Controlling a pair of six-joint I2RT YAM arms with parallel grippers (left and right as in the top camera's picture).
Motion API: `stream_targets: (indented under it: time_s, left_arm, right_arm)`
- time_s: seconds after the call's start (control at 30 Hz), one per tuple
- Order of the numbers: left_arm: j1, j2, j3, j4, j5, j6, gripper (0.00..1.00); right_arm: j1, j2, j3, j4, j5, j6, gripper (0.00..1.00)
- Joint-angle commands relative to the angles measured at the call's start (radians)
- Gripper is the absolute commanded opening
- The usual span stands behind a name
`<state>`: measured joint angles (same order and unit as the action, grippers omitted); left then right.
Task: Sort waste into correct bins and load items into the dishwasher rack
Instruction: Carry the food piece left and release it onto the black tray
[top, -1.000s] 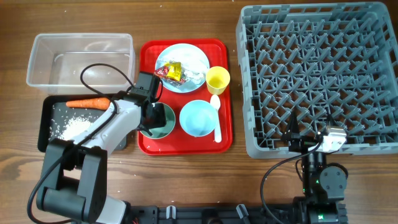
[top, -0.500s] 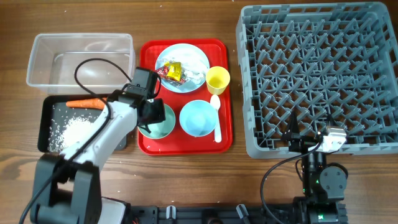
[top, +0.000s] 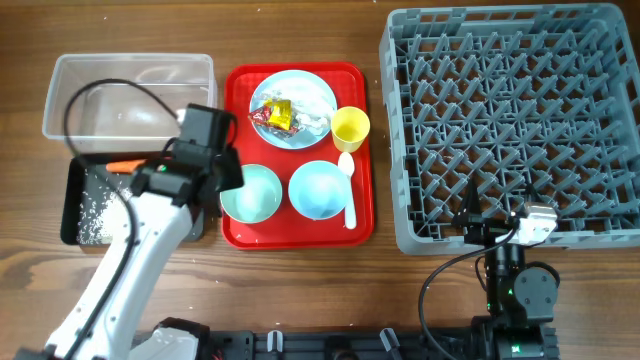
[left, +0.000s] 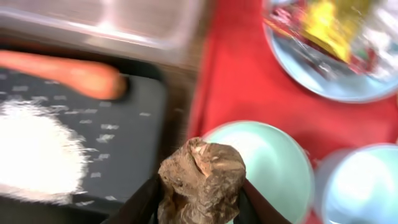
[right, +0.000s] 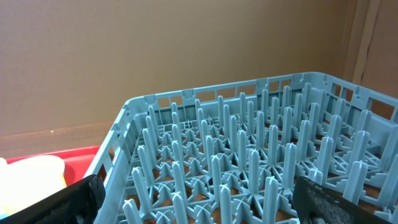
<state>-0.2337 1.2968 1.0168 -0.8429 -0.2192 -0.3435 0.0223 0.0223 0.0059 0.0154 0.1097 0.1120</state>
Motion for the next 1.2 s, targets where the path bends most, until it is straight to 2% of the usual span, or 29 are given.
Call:
stream_targets:
  time_s: [0.0,0.33,0.47,0.77,0.9,0.97,1.07,1.17]
  left_arm:
    - [0.098,-0.025,0.021,-0.011,-0.096,-0.006,0.34]
    - [0.428,0.016,0.017,0.008,-0.051,-0.041,0.33]
    - [0.547,0.074,0.015,0.035,0.02,-0.058,0.31]
    - [0.679,0.323,0.015,0.105,0.055,-0.057,0.31]
    - [0.705,0.368,0.015,0.124,0.055,-0.057,0.33]
    - [0.714,0.364,0.016,0.127,0.055,-0.057,0.38]
    - [0.715,0.355,0.018,0.13,0.055,-0.057,0.55]
    - [0.715,0.342,0.018,0.129,0.055,-0.057,0.62]
  right_arm:
    - [-0.004,0.001,-0.001,0.004,0.01,0.008,1.0]
    - [-0.004,0.001,-0.001,0.004,0.01,0.008,1.0]
    - [-0.004,0.001,-0.001,0.004,0.01,0.008,1.0]
    - [-0.004,0.001,-0.001,0.004,0.01,0.008,1.0]
    - [-0.004,0.001,-0.001,0.004,0.01,0.007,1.0]
    - [-0.004,0.001,-0.001,0.004,0.01,0.008,1.0]
    - [-0.004,0.001,-0.001,0.004,0.01,0.008,1.0]
    - [-0.004,0.001,-0.001,0.004,0.01,0.008,1.0]
